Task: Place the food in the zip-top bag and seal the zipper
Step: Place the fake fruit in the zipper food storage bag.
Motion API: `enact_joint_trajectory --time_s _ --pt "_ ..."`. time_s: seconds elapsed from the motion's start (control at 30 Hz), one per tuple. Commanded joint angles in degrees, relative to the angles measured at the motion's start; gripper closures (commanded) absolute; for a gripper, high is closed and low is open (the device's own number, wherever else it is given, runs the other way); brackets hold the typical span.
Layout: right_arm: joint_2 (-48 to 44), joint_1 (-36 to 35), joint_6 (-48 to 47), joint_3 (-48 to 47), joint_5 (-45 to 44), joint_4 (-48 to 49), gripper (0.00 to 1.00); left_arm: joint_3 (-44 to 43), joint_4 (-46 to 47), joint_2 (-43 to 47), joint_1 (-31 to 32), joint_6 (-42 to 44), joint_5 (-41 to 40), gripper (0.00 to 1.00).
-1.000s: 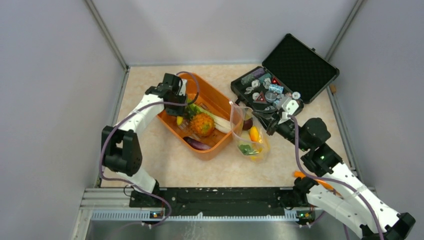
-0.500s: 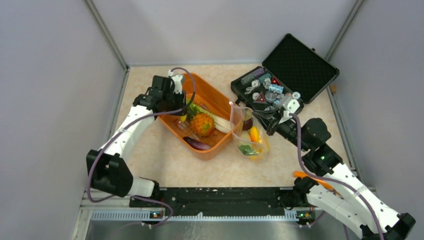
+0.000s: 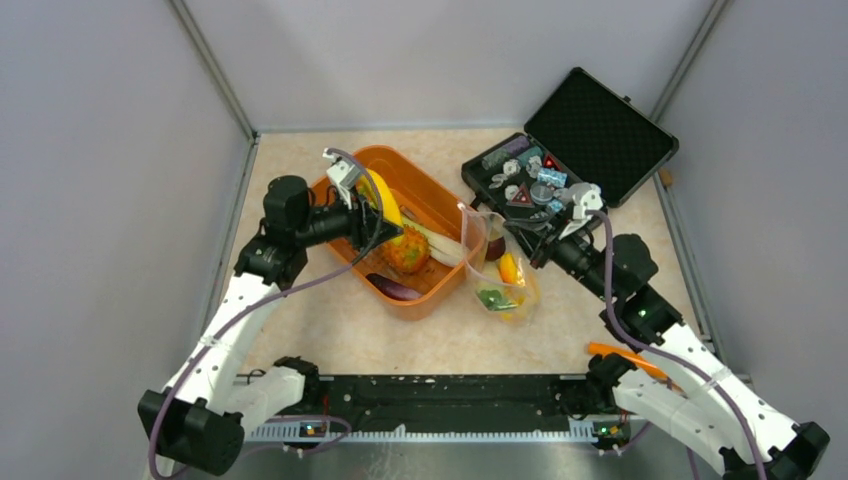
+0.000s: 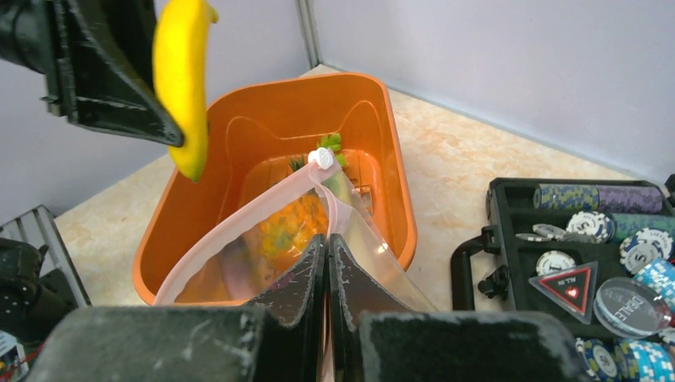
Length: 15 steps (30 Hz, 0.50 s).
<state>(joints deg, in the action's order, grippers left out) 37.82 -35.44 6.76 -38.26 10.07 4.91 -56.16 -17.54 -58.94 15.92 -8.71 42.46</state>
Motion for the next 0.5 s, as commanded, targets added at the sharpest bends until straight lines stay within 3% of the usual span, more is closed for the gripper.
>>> enact_joint_trajectory --time_s 0.0,0.17,0.33,0.47 --pt "0.3 0.3 5.0 -1.3 -2.3 3.0 1.0 1.5 12.8 3.1 1.1 -5.3 11.5 0.63" --pt "1.4 0.3 8.0 -0.7 -1.1 4.9 1.0 4.7 25.5 5.5 9.1 -12.5 8.9 0.62" --pt "3.5 0.3 11.3 -1.5 -2.4 5.6 1.0 4.2 37.7 2.8 20.8 -15.2 -1.2 0.62" --pt "4.3 0.3 14.5 -2.3 -3.7 5.5 1.0 3.5 41.1 -0.7 30.7 -6.5 -15.9 0.63"
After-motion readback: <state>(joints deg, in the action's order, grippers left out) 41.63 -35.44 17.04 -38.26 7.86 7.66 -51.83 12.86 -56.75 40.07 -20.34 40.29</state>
